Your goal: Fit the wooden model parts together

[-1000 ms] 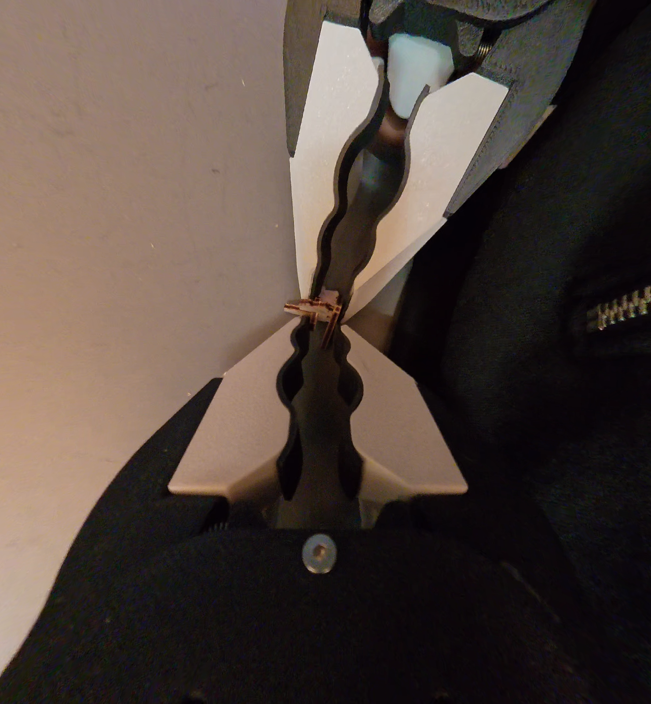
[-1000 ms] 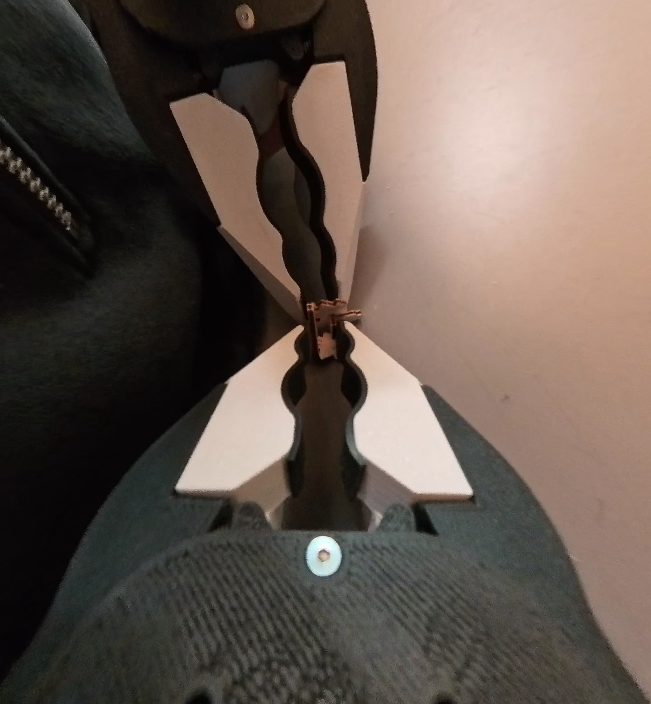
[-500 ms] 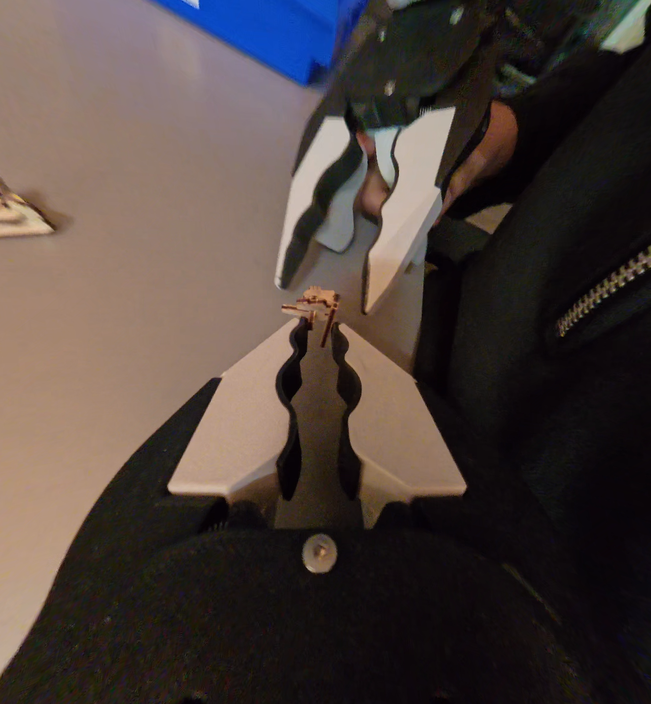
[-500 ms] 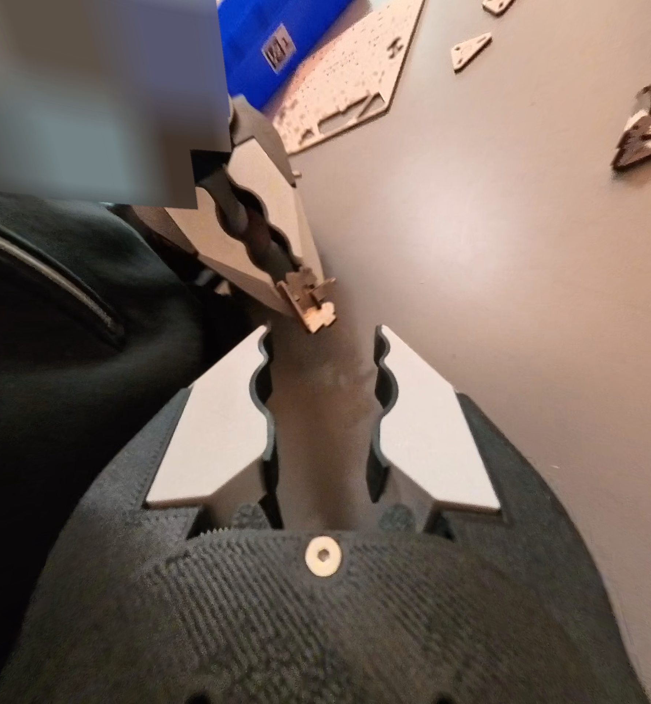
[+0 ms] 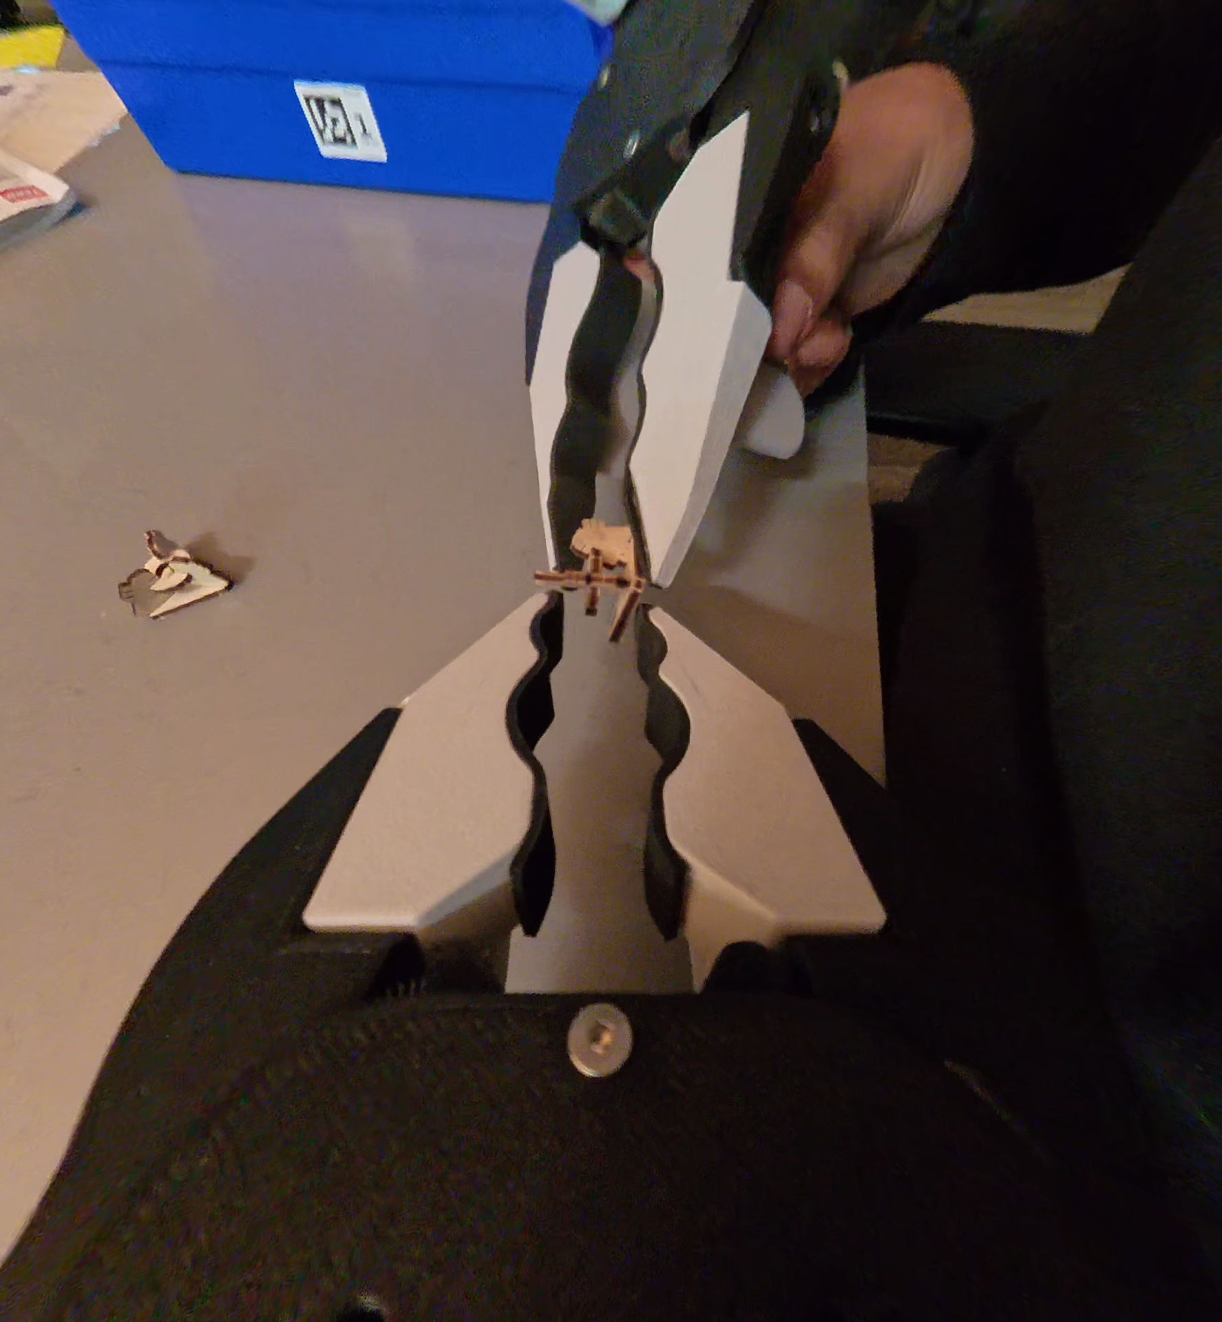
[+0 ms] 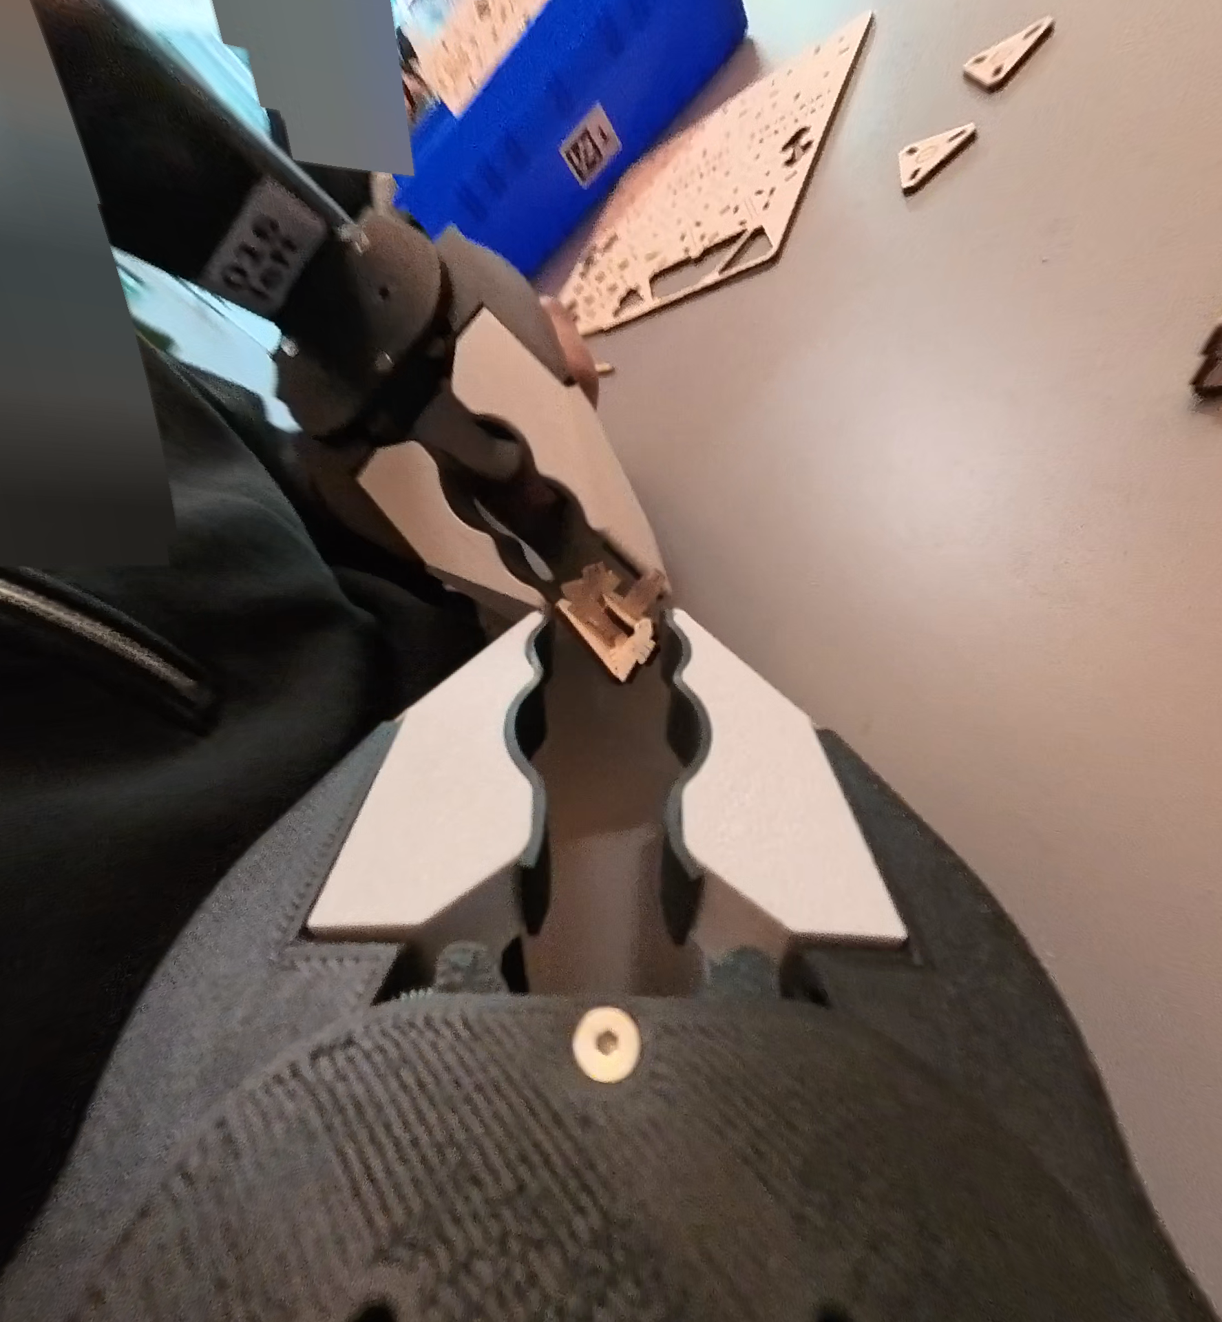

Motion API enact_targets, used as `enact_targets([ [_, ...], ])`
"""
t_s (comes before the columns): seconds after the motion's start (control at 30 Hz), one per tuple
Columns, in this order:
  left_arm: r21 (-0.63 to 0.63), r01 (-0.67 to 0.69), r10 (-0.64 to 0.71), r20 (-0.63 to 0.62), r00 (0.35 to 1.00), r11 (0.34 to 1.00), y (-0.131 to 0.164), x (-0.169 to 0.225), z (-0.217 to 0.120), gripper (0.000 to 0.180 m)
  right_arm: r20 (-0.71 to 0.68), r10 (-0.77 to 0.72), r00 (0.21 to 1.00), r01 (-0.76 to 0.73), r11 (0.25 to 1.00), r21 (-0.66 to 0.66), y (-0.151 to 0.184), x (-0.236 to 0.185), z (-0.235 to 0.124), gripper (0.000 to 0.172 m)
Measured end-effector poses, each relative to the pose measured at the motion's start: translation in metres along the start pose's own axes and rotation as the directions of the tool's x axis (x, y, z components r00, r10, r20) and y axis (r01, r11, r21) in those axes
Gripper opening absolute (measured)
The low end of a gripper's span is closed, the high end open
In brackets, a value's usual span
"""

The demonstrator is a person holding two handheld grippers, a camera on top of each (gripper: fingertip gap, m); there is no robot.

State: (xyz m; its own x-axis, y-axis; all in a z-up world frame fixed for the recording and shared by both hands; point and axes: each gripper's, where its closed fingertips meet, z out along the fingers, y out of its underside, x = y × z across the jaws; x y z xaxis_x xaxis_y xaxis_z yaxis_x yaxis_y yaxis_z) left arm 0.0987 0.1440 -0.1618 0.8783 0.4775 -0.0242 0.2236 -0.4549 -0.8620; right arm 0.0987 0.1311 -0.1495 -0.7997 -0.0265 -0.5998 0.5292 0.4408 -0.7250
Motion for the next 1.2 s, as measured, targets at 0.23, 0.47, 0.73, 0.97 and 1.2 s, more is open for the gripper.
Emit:
enact_targets([
  [0.23, -0.126, 0.119, -0.117, 0.020, 0.993, 0.985, 0.027, -0.006, -0.006, 0.038, -0.219, -0.406, 0.887, 0.364, 0.908, -0.209, 0.014, 0.027, 0.010, 0.028],
  [0.47, -0.103, 0.488, -0.498, -0.129, 0.857, 0.867, 0.021, 0.001, 0.001, 0.036, -0.289, -0.674, 0.680, 0.571, 0.734, -0.369, 0.023, 0.033, 0.019, 0.028],
  [0.73, -0.057, 0.479, -0.481, -0.052, 0.875, 0.876, 0.020, -0.008, -0.003, 0.026, -0.339, -0.535, 0.774, 0.477, 0.844, -0.245, 0.010, 0.025, -0.001, 0.039],
  [0.97, -0.125, 0.437, -0.437, 0.023, 0.899, 0.891, 0.028, -0.010, 0.007, 0.020, -0.295, -0.481, 0.826, 0.425, 0.874, -0.237, 0.017, 0.027, 0.003, 0.012],
  [1.2, -0.137, 0.462, -0.466, 0.000, 0.885, 0.876, 0.027, -0.010, 0.010, 0.015, -0.262, -0.521, 0.812, 0.457, 0.848, -0.269, 0.017, 0.026, 0.004, 0.000],
])
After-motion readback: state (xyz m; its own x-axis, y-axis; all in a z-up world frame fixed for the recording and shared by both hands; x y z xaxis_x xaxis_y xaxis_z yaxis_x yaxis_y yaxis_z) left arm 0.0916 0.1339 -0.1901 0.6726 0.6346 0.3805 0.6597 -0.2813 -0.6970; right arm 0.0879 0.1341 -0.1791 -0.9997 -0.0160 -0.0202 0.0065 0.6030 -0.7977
